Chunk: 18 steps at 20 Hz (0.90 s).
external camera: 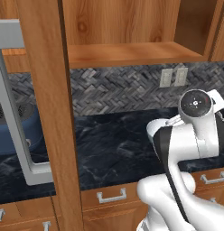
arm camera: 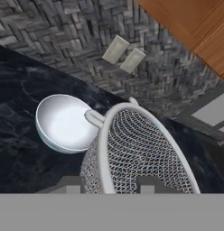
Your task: Open the cabinet and setup a tea strainer by placing it in the bowl upright.
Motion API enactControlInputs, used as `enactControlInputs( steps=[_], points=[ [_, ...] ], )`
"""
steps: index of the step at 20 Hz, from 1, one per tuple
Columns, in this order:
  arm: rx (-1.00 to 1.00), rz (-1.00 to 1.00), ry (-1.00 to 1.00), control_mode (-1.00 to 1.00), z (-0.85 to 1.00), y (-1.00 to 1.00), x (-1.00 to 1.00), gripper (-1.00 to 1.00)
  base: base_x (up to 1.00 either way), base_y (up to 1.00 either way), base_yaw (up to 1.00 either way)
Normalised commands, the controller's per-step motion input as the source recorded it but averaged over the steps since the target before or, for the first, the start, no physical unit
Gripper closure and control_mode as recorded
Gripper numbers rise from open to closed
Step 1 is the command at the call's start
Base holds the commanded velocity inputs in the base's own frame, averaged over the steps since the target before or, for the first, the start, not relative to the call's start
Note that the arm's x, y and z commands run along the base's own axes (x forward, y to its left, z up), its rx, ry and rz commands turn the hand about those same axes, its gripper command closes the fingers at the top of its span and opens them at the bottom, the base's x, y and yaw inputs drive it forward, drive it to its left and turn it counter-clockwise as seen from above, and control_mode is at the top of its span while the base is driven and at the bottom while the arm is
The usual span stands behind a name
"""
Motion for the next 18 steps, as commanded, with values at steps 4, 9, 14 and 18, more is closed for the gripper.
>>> enactControlInputs(
  steps=[4,9,14,18],
  points=[
    [0.0,0.02,0.09,-1.0,-0.64,-0.27,0.25,1.0,0.0,0.0,0.0],
    [0.0,0.04,0.09,-1.0,-0.54,-0.23,0.5,1.0,0.0,0.0,0.0],
    [0.0,0.13,0.03,-1.0,-0.32,-0.05,0.65,1.0,0.0,0.0,0.0],
    [0.01,0.11,0.01,-1.0,-0.25,0.0,0.67,1.0,0.0,0.0,0.0]
  ],
)
